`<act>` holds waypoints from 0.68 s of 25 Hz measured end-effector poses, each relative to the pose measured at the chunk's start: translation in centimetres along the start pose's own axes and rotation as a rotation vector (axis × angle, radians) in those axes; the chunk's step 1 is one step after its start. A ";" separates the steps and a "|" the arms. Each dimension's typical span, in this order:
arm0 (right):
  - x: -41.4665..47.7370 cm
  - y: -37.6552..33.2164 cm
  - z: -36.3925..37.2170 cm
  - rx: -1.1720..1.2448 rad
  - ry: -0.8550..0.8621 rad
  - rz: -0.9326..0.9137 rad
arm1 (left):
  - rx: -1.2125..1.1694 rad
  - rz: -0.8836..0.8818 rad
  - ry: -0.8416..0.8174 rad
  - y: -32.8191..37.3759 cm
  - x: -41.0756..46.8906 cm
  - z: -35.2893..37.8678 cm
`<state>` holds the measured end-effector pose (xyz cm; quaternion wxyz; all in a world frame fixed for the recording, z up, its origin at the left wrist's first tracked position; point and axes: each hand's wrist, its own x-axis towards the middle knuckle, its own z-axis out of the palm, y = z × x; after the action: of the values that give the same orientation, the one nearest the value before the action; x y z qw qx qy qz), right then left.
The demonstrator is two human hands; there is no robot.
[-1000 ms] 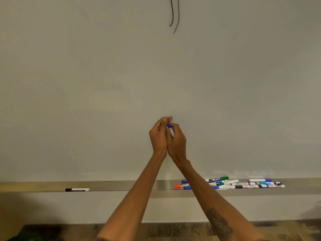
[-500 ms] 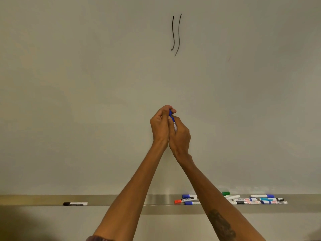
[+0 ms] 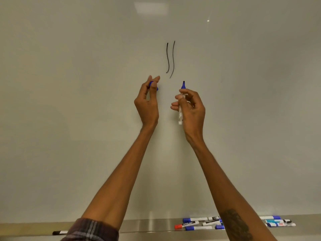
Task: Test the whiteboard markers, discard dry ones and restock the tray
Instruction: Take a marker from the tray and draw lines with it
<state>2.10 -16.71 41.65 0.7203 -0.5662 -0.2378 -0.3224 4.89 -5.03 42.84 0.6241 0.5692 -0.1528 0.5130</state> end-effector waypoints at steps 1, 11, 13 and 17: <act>0.7 -0.3 0.0 0.058 0.003 0.018 | 0.028 0.032 -0.014 -0.3 0.9 0.2; 3.4 1.1 -0.4 0.259 -0.074 0.067 | 0.429 0.295 -0.123 -4.3 5.1 0.9; 4.1 1.4 0.2 0.230 -0.049 0.054 | 0.485 0.335 -0.108 -4.9 5.2 1.1; 6.2 1.6 1.0 0.080 -0.004 -0.062 | 0.510 0.374 -0.094 -5.6 5.5 1.0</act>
<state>7.49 -16.74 45.19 0.7315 -0.5300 -0.2693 -0.3339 12.19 -2.33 44.24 0.3485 0.6923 -0.1500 0.6139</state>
